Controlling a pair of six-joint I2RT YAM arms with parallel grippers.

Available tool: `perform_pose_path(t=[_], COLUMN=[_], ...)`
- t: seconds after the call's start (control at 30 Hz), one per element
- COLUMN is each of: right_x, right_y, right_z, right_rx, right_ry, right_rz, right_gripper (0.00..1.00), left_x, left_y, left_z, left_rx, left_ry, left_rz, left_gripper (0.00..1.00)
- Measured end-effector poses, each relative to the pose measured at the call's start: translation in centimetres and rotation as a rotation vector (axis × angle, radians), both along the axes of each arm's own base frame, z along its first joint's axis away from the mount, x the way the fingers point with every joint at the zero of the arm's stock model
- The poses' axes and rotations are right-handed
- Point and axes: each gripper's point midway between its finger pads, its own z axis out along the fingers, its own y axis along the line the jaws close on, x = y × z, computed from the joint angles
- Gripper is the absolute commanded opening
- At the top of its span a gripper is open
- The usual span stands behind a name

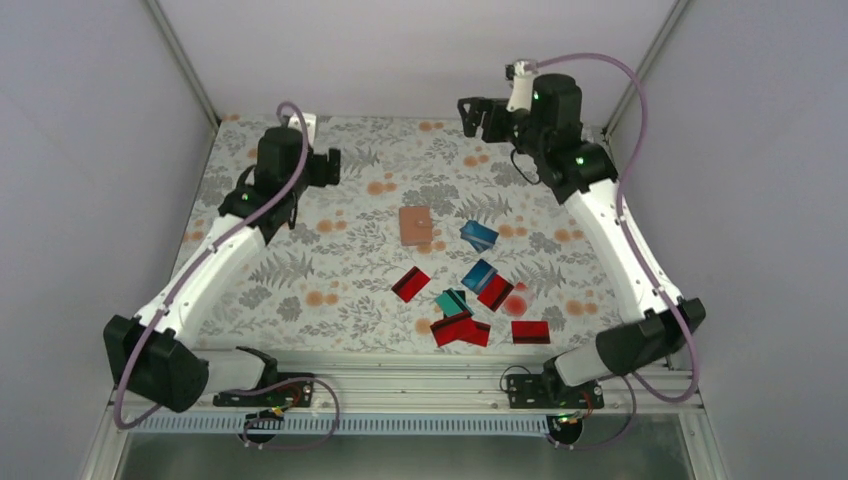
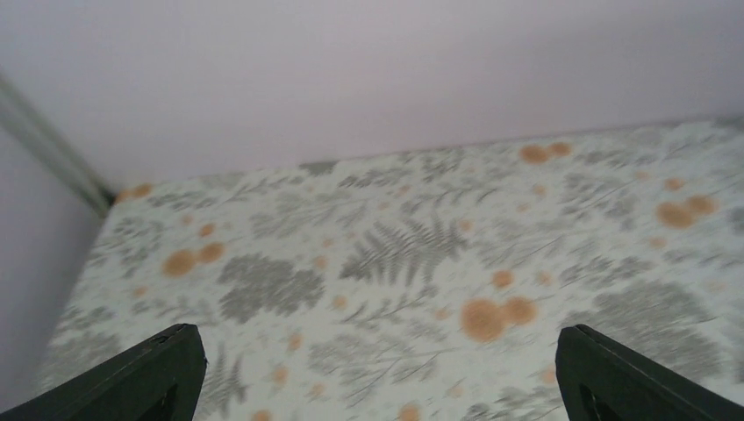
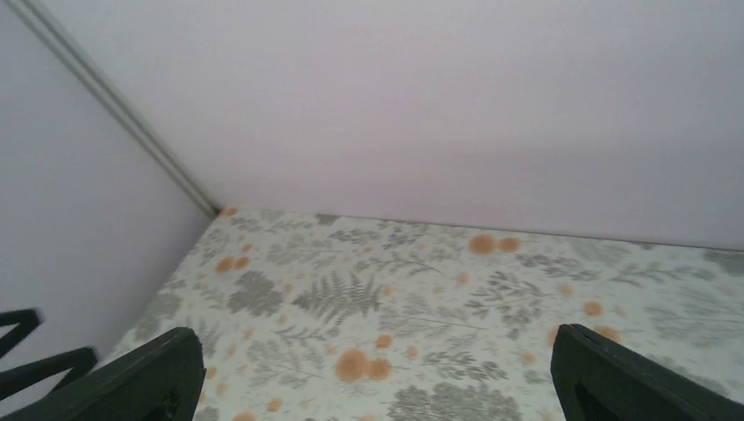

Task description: Put the credit cards into the card holder

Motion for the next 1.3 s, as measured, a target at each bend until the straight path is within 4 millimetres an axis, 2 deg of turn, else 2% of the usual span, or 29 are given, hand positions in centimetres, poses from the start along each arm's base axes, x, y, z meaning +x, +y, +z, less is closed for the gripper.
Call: perform_pose_path(t=[0.07, 0.13, 0.2, 0.23, 0.3, 0.37, 0.47, 0.6, 0.67, 0.8, 0.97, 1.07, 1.3], right_x=[-0.4, -0.4, -0.3, -0.5, -1.5, -2.9, -4.1, -4.7, -4.7, -3.3, -1.8, -1.2, -1.1], right_y=[-1.2, -2.5, -4.0, -4.9, -6.5, -8.4, -10.8, -13.1, -13.9, -15.4, -17.0, -17.7, -17.1], right_z=[-0.6, -2.9, -7.1, -9.9, -15.7, -20.4, -24.4, -27.8, -28.9, -30.4, -31.2, -30.6, -28.2], right_rx=[-0.022, -0.069, -0.137, -0.18, -0.262, -0.329, -0.386, -0.425, -0.439, -0.439, -0.406, -0.363, -0.284], right_ry=[-0.027, -0.025, 0.0, 0.027, 0.08, 0.11, 0.099, 0.028, 0.003, -0.033, -0.049, -0.077, -0.19], right_rz=[-0.05, -0.109, -0.169, -0.195, -0.227, -0.255, -0.285, -0.299, -0.287, -0.281, -0.264, -0.247, -0.211], right_gripper=[1.0, 1.0, 1.0, 1.0, 1.0, 1.0, 1.0, 1.0, 1.0, 1.0, 1.0, 1.0, 1.0], left_x=[-0.8, -1.0, -1.5, -1.9, -2.8, -3.4, -4.0, -4.3, -4.0, -2.6, -1.3, -0.6, -1.7], left_y=[1.3, 2.7, 4.2, 5.0, 6.5, 7.8, 9.2, 10.2, 10.5, 10.6, 10.7, 11.0, 11.4], left_z=[-1.6, -3.9, -6.7, -8.4, -11.1, -13.4, -16.2, -19.3, -20.3, -21.6, -21.6, -21.3, -19.8], left_rx=[0.057, 0.1, 0.131, 0.142, 0.154, 0.156, 0.141, 0.105, 0.096, 0.09, 0.103, 0.105, 0.101], left_ry=[-0.019, -0.032, -0.023, -0.019, -0.006, 0.0, -0.006, -0.018, -0.02, -0.044, -0.094, -0.128, -0.241], left_rz=[0.022, 0.045, 0.062, 0.063, 0.067, 0.07, 0.073, 0.071, 0.075, 0.071, 0.069, 0.071, 0.085], left_gripper=[0.99, 0.98, 0.98, 0.98, 0.96, 0.95, 0.94, 0.94, 0.94, 0.94, 0.97, 1.0, 1.0])
